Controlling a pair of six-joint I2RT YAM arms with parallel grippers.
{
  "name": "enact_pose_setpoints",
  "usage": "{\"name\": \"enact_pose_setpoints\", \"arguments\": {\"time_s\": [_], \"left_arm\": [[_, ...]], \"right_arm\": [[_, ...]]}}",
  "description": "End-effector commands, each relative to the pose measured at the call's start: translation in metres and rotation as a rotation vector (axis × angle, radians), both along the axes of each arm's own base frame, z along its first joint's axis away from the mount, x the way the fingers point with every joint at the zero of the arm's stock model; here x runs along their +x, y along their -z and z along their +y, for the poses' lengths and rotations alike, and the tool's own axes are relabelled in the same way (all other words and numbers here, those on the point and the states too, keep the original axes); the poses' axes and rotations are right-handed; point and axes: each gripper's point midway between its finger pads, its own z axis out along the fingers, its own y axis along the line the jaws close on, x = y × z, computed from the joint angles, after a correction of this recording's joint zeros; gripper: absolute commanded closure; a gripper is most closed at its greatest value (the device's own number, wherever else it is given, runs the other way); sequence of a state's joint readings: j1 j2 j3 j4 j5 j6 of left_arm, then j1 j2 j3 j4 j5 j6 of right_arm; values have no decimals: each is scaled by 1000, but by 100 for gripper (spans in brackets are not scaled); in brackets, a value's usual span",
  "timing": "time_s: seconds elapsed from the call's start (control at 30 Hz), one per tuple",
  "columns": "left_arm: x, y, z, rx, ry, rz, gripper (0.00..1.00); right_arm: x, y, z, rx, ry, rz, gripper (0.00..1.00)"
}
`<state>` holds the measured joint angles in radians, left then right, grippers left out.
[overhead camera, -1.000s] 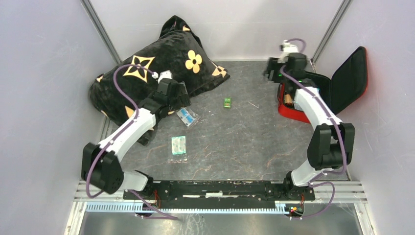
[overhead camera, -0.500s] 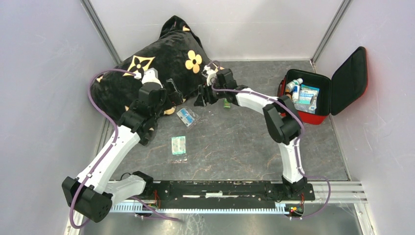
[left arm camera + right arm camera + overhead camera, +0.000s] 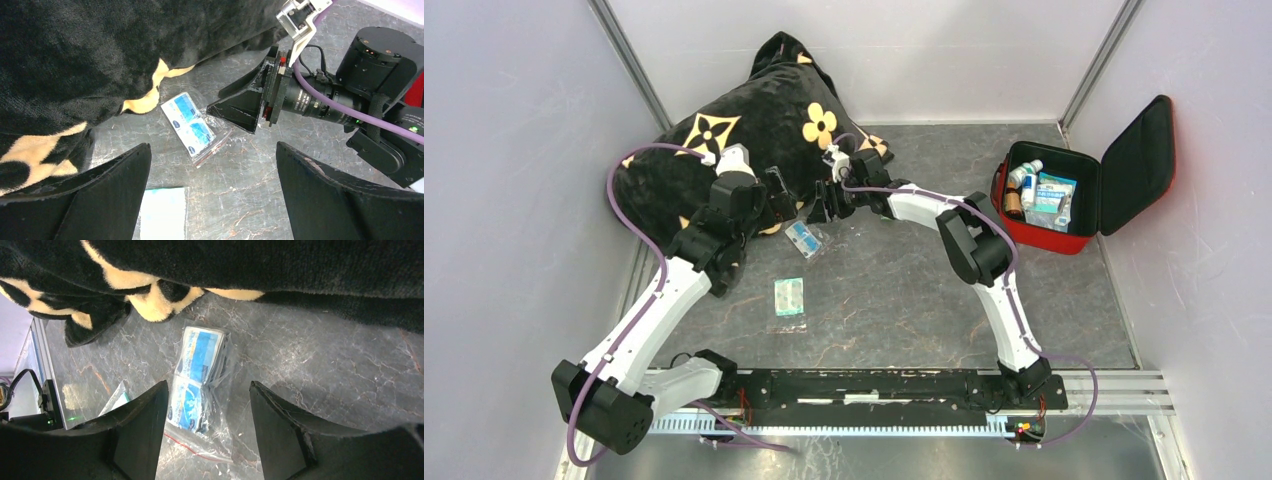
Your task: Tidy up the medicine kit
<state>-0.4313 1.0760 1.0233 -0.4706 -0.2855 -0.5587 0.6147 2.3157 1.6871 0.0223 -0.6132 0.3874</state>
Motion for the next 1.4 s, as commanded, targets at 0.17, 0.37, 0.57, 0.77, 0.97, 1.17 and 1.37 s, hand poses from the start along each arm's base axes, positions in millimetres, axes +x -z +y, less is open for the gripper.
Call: {"name": "enact_pose_setpoints", "arguments": {"time_s": [0.17, 0.37, 0.57, 0.77, 0.97, 1.17, 1.37], "left_arm": [[1, -5, -1, 2, 21, -23, 0], [2, -3, -1, 4, 20, -19, 0], [3, -1, -3, 3, 24, -10, 0], [4, 4, -5, -2, 31, 0, 0], [3, 5, -4, 0, 28, 1, 0], [4, 4, -5, -6, 28, -1, 0], [6, 4, -11, -27, 43, 2, 0]], "right_arm": [[4, 1, 21, 32, -48, -10, 35], [-6, 7, 26, 36, -79, 17, 42], [-9, 6, 26, 43, -83, 20, 55], [-7, -1, 26, 51, -78, 8, 70], [-2, -15, 22, 57, -65, -31, 91], [8, -64, 2, 101, -6, -131, 100], [29, -132, -62, 115, 149, -276, 100]]}}
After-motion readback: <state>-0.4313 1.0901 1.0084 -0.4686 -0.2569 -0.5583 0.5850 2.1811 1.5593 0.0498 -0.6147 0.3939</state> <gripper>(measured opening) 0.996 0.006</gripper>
